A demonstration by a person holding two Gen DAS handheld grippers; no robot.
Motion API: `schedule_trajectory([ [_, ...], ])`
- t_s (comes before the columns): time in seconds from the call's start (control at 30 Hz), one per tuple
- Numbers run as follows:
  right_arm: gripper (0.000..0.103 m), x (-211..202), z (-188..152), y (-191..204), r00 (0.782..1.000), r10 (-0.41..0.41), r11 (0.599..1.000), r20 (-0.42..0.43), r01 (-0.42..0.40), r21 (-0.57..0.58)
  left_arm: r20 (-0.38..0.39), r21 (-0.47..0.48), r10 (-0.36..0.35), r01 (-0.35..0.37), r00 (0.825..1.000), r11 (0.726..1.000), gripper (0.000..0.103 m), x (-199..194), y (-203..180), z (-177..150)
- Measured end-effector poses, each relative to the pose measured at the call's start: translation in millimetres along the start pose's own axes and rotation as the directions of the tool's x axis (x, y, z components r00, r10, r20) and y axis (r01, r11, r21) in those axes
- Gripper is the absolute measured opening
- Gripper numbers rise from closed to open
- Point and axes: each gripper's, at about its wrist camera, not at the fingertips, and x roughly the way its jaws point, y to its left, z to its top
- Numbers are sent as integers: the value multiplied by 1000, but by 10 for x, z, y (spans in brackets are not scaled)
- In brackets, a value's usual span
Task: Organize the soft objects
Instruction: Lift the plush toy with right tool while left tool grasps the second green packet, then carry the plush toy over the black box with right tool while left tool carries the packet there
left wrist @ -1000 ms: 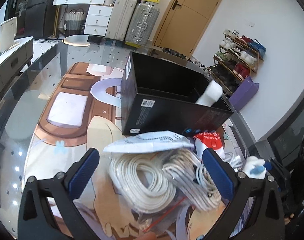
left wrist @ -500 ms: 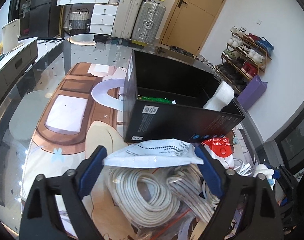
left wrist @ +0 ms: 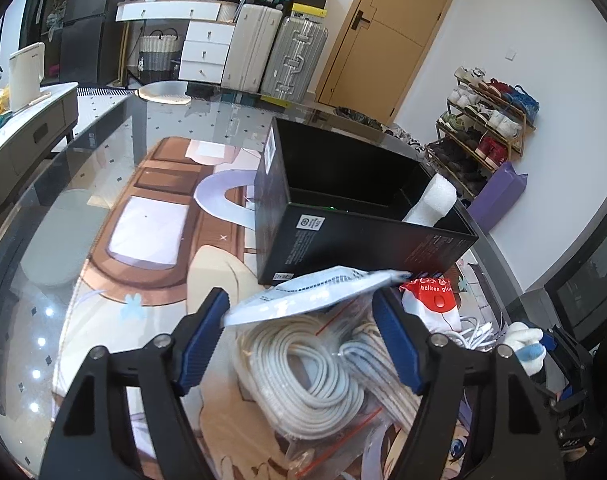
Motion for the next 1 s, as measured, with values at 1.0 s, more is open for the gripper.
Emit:
schedule_trajectory([
  [1.0, 87, 21, 38, 4, 1000, 1, 1000, 15, -1, -7, 8, -13, -2, 2, 1000, 1000, 72, 42, -126, 79],
])
